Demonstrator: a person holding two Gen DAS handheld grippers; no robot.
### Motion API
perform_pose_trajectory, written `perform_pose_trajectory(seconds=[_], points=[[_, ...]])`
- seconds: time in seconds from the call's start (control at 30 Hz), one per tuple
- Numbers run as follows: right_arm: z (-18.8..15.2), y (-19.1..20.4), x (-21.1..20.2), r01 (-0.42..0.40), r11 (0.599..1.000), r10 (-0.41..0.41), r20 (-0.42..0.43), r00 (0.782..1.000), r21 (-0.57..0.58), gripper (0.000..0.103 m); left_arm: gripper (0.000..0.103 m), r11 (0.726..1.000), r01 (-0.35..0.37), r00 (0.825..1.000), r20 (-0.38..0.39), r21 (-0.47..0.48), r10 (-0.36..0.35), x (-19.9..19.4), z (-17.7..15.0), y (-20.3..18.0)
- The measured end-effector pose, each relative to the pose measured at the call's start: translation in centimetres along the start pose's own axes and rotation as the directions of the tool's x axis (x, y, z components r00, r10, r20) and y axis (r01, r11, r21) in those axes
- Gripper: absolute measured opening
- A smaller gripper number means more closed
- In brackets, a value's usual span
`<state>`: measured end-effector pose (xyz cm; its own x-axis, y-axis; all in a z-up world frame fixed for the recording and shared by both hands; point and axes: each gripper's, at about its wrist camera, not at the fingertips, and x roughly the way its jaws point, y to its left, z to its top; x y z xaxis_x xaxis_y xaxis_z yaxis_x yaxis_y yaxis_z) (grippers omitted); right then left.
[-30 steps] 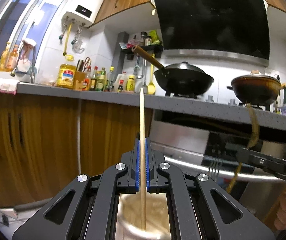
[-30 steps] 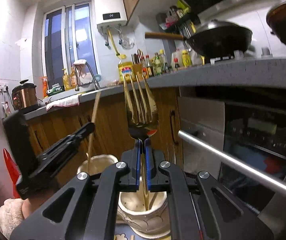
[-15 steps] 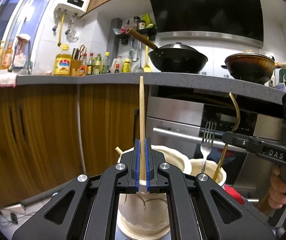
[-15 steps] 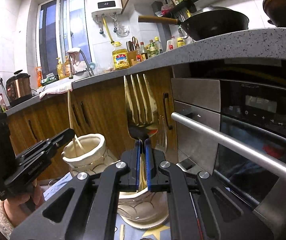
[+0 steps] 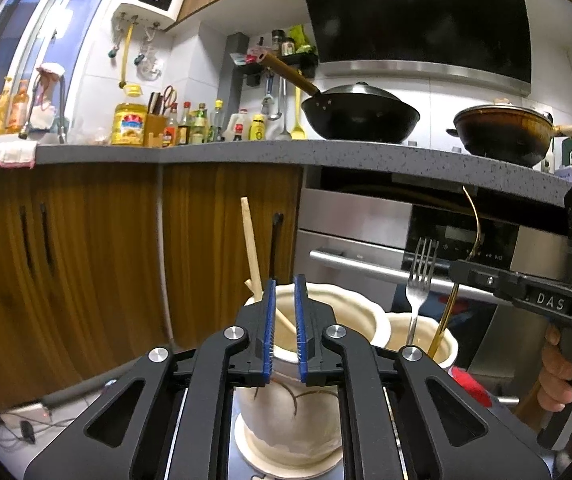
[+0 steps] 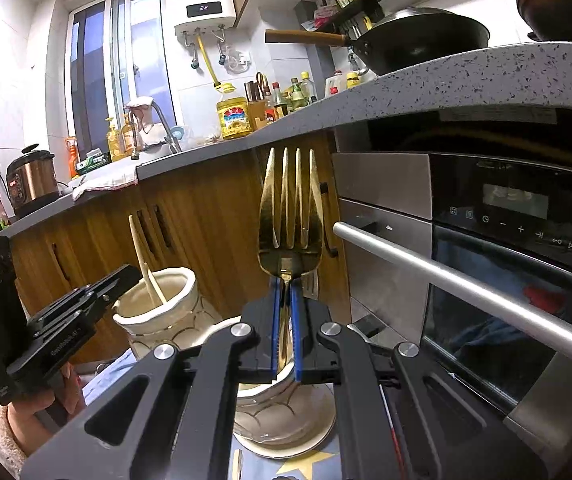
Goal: Organize utensils
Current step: 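Drop the chopstick in the tall cup with left tool while right drops gold fork in small cup, then move both tools back to the utensils and grasp a green-handled spoon with the right tool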
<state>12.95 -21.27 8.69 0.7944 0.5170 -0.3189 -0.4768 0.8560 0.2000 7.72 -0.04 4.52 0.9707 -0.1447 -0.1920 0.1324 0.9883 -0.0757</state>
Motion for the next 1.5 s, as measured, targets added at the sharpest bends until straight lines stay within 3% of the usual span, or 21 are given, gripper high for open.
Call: perform_pose_trajectory(seconds=[0.13,0.5,0.57,1.03,1.23,1.3,1.43,1.5], points=[[-0.1,-0.6,0.4,0.017,1.000,-0.017,-0.010,1.000,0.014,0.005,0.024,1.000,0.009,1.000,-0.007,-0.008,-0.009,0.0,0.0,0.1],[-0.3,-1.0,1.1,0.031,1.000,-0.031,-0.019,0.999,0.006,0.006,0.035,1.000,0.007,1.000,0.002,-0.004,-0.007,-0.1,0.2,-0.1],[-0.4,-1.2,1.2,0.032,0.999,-0.032,-0.022,0.999,0.006,0.006,0.041,1.000,0.005,1.000,0.004,-0.006,-0.005,-0.1,0.2,-0.1],[-0.2,-1.9,1.3,0.030,0.999,-0.030,-0.020,0.999,0.027,0.012,0.052,1.000,0.003,1.000,0.007,-0.005,-0.003,-0.2,0.3,-0.3],[-0.2,-1.8,0.9,0.024,0.999,-0.023,-0.021,1.000,0.031,0.037,0.062,1.000,-0.007,1.000,0.010,-0.024,0.007,-0.6,0.6,0.2],[-0.3,-1.8,0.7,0.023,0.999,-0.022,-0.025,0.999,0.037,0.055,0.067,0.999,-0.016,1.000,0.009,-0.029,0.016,-1.0,0.7,0.4],[-0.6,-1.5,0.2,0.000,0.999,0.002,-0.040,0.999,0.046,0.081,0.082,0.998,-0.034,0.999,0.004,-0.044,0.035,-1.9,0.8,1.0],[-1.0,-1.2,-0.2,0.005,0.999,-0.003,-0.040,0.999,0.041,0.098,0.090,0.998,-0.045,0.999,-0.010,-0.054,0.044,-2.4,0.7,1.3]])
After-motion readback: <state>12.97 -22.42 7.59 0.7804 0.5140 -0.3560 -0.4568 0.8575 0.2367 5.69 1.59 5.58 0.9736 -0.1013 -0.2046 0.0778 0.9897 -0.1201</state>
